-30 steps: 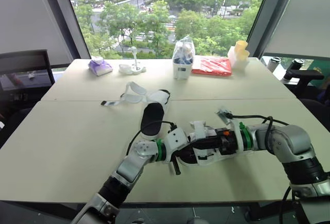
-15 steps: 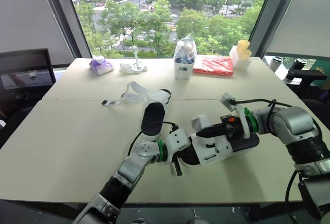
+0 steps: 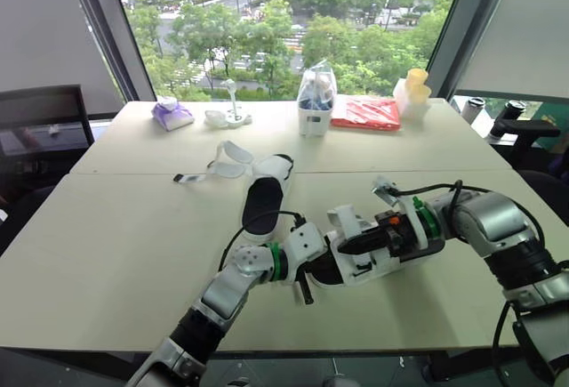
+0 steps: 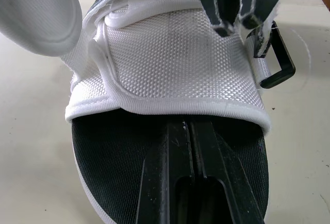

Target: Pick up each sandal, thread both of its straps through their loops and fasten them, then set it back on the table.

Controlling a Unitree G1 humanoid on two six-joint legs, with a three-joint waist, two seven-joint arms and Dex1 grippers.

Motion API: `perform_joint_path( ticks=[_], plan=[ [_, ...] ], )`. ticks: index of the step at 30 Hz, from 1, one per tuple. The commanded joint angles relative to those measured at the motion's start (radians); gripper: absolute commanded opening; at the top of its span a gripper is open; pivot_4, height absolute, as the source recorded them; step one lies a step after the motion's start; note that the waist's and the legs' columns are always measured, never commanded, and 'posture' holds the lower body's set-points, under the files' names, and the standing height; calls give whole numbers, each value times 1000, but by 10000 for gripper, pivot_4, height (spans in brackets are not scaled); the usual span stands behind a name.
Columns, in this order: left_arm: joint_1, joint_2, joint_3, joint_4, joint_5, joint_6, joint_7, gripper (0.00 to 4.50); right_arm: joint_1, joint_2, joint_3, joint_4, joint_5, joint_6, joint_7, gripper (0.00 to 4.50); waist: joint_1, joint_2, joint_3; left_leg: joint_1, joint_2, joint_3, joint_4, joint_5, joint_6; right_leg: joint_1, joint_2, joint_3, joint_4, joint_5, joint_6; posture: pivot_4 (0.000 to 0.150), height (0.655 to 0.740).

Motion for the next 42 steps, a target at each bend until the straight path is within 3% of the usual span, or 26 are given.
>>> perform_joint_path(
  ticks=[1, 10, 23, 29, 42],
  plan=[
    [31, 17, -35, 49, 34, 39, 2, 0, 7, 15, 22, -6, -22, -28, 12, 458, -4, 0, 0, 0, 0, 0, 0, 0, 0, 0, 0, 0, 0, 0, 0, 1500, 7400],
    [32, 17, -36, 52, 33, 39, 5, 0, -43, 47, -46, -8, 57, 115, 13, 458, -10, 0, 0, 0, 0, 0, 0, 0, 0, 1, 0, 0, 0, 0, 0, 1500, 7400],
    [39, 21, -36, 46, 34, 41, 5, 0, 13, 38, 11, -21, -8, 28, 23, 458, -11, 0, 0, 0, 0, 0, 0, 0, 0, 1, 0, 0, 0, 0, 0, 1500, 7400],
    [38, 22, -34, 47, 34, 42, 7, 0, 42, 25, 75, -11, -122, -158, 41, 458, -13, -1, -3, 1, 0, 0, 0, 0, 0, 1, 0, 0, 0, 0, 0, 1500, 7400],
    [37, 19, -33, 50, 33, 38, 16, 0, 58, 3, 172, 46, -435, -764, 84, 458, -12, -4, -8, 2, 0, 0, 0, 0, -1, 2, 0, 0, 0, 1, 4, 1500, 7400]
  ],
)
